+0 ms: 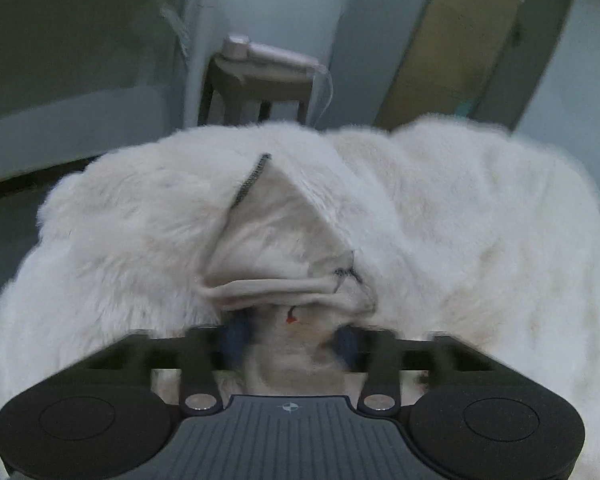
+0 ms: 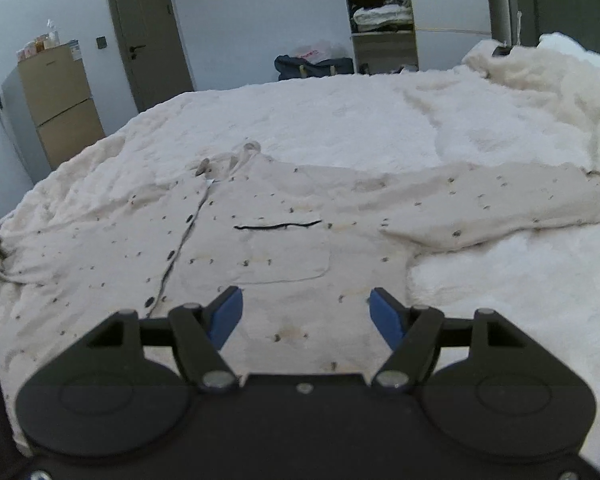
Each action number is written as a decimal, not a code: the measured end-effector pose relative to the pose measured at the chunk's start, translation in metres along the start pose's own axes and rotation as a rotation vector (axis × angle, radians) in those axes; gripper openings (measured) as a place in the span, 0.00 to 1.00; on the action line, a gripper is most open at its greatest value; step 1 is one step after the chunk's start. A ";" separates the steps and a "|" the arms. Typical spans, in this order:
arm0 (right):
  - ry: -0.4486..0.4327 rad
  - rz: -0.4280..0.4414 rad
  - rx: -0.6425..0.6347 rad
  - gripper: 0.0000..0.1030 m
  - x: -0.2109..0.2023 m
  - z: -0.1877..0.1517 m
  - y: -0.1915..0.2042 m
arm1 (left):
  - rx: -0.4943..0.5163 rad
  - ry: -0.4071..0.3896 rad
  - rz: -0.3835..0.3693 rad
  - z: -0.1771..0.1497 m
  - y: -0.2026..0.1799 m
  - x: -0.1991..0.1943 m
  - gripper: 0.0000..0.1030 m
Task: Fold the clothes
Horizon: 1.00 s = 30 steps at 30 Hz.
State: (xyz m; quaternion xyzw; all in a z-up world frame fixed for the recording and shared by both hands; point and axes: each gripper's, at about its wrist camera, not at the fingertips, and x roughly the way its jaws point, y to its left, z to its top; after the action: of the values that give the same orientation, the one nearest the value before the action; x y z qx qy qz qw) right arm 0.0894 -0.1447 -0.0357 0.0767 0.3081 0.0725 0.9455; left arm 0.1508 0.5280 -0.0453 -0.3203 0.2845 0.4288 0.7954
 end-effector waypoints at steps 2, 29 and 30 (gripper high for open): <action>0.007 0.005 0.003 0.67 0.003 -0.002 -0.001 | -0.070 -0.002 -0.067 -0.007 0.016 -0.014 0.10; 0.051 0.060 -0.020 0.67 0.008 -0.014 0.022 | -0.120 -0.056 -0.256 -0.001 0.184 -0.087 0.14; 0.051 0.059 -0.022 0.67 0.008 -0.014 0.023 | -0.124 -0.074 -0.231 0.005 0.189 -0.087 0.28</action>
State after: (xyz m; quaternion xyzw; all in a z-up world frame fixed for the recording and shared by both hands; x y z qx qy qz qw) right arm 0.0856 -0.1190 -0.0472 0.0736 0.3290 0.1059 0.9355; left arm -0.0531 0.5689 -0.0295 -0.3834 0.1892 0.3627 0.8280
